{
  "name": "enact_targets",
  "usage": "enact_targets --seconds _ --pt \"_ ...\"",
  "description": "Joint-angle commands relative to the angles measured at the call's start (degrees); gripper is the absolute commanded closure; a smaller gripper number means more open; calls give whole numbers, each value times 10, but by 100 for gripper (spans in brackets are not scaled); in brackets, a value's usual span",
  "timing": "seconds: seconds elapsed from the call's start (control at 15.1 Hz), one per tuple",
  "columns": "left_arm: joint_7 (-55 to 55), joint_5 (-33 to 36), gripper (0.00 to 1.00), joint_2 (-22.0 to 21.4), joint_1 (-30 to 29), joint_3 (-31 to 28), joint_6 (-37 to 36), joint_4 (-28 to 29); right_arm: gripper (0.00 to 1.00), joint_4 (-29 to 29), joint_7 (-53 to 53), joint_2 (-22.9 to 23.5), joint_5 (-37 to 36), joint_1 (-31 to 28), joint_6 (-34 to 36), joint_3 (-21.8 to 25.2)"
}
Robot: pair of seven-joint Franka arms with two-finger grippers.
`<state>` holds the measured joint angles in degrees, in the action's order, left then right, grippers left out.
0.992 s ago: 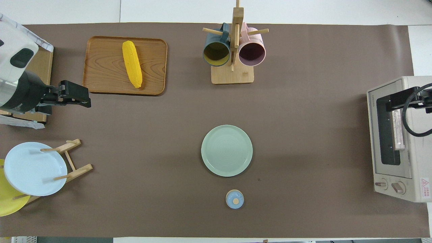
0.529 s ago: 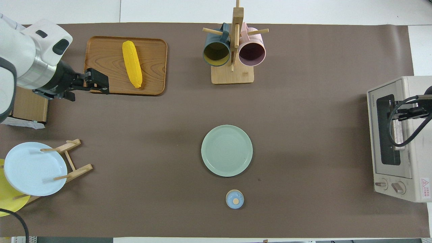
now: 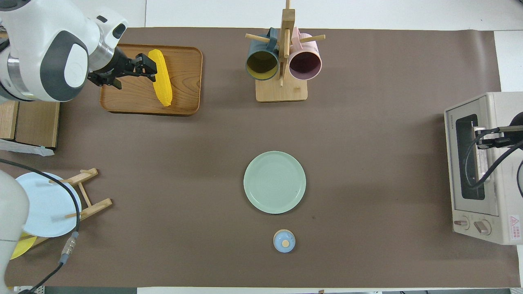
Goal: Put corn in oven
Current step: 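Close the left gripper around the yellow corn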
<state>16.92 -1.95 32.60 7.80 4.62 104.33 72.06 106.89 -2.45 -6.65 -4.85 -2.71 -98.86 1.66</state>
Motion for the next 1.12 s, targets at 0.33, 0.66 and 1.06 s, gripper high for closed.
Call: enact_targets --seconds 0.33,0.66,1.06 --pt "10 31 0 126 52 -72 55 -122 100 82 8 -32 -5 -32 -71 -3" --pt "9 28 0 137 52 -68 105 -122 100 95 13 -11 -5 -36 -93 -2" --pt "10 28 0 177 52 -72 123 -129 100 119 8 -2 -5 -55 -112 -2"
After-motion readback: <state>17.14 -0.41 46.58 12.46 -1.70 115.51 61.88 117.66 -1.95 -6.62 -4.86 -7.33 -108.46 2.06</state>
